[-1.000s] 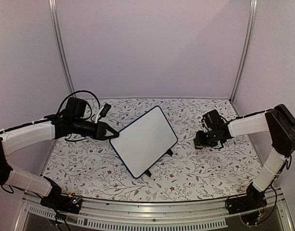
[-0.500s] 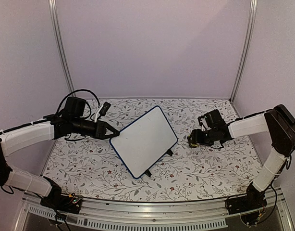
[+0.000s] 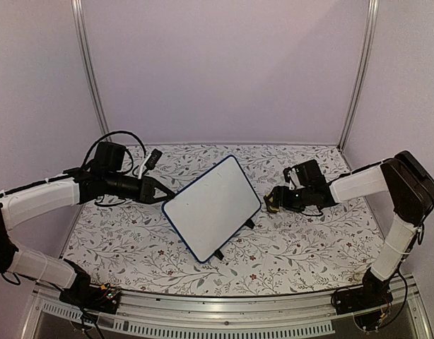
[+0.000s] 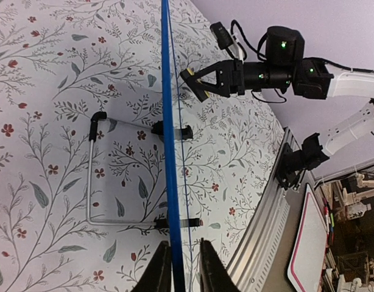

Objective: Erase the whiteboard
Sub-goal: Place the whiteboard eraser at the center of the board.

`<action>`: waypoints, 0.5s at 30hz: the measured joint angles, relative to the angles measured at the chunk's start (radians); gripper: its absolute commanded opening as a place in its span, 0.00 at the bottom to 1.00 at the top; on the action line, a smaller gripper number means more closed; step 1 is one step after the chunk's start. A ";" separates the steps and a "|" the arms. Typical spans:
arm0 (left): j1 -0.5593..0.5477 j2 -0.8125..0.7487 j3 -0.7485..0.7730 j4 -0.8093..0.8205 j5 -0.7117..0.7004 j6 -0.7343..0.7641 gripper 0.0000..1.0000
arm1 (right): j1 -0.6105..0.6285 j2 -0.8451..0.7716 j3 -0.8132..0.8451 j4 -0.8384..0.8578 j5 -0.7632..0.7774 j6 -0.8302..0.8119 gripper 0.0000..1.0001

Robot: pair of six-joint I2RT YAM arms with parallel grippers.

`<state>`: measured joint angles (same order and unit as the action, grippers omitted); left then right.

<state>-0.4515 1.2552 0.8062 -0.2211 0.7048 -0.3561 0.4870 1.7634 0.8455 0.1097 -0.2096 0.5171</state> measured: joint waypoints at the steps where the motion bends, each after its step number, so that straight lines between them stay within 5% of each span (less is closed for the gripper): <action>1: 0.001 0.000 0.000 0.000 0.000 0.000 0.14 | 0.002 0.005 0.007 0.000 0.002 0.006 0.76; 15: 0.001 0.000 0.000 0.001 0.008 -0.001 0.13 | 0.043 0.153 0.233 -0.080 0.172 0.082 0.80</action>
<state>-0.4503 1.2552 0.8059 -0.2203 0.7124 -0.3573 0.5297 1.9167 1.0786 0.0299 -0.0372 0.5991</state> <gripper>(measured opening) 0.131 0.792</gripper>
